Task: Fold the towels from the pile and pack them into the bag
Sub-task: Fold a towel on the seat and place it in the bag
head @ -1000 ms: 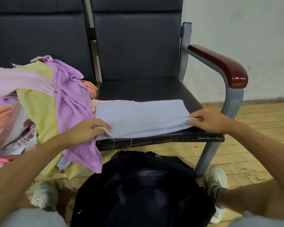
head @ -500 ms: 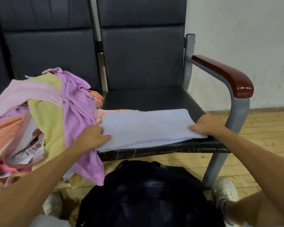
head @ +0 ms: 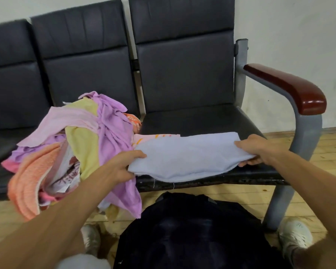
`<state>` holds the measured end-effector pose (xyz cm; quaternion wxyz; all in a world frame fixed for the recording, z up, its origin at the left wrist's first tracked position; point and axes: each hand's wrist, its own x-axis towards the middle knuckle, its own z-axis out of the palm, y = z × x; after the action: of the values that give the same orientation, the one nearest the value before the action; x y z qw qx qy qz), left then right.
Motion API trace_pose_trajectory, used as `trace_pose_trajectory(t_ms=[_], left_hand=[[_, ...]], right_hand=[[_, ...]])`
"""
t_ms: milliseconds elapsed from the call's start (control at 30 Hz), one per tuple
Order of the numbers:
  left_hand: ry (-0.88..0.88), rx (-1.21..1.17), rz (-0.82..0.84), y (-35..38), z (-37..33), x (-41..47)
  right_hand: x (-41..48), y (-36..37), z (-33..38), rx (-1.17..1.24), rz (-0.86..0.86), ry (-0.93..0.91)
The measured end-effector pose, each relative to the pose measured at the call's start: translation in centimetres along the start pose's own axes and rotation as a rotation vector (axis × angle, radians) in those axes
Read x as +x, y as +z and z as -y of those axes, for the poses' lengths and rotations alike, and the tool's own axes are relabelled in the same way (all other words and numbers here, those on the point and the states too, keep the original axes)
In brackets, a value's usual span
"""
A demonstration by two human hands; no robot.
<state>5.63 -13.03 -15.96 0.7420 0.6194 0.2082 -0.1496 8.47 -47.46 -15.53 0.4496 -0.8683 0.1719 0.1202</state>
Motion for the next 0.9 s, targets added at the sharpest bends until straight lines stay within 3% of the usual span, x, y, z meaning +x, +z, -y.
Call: trace_pose_trajectory(t_ms=[133,300,467,767,900], left_hand=[[0.035,-0.085,0.023,1.8,-1.2,-1.0],[0.151,-0.031,0.005,6.2,-4.1,-1.2],[0.270,0.287,-0.050,13.8,-4.8,-1.1],[0.233,0.830,0.114,22.7,-1.1,0.5],[0.128,0.991,0.220,23.5,0.9,0.7]], right_hand=[[0.4,0.2,-0.3,-0.085,0.051,0.027],[-0.6,-0.4,-0.8,0.002,0.136,-0.003],[-0.4,-0.8,-1.4,0.041,0.129,-0.004],[0.1,-1.0,-1.8,0.095,0.168,0.018],[0.0,-1.2,-2.0,0.126,0.154,0.007]])
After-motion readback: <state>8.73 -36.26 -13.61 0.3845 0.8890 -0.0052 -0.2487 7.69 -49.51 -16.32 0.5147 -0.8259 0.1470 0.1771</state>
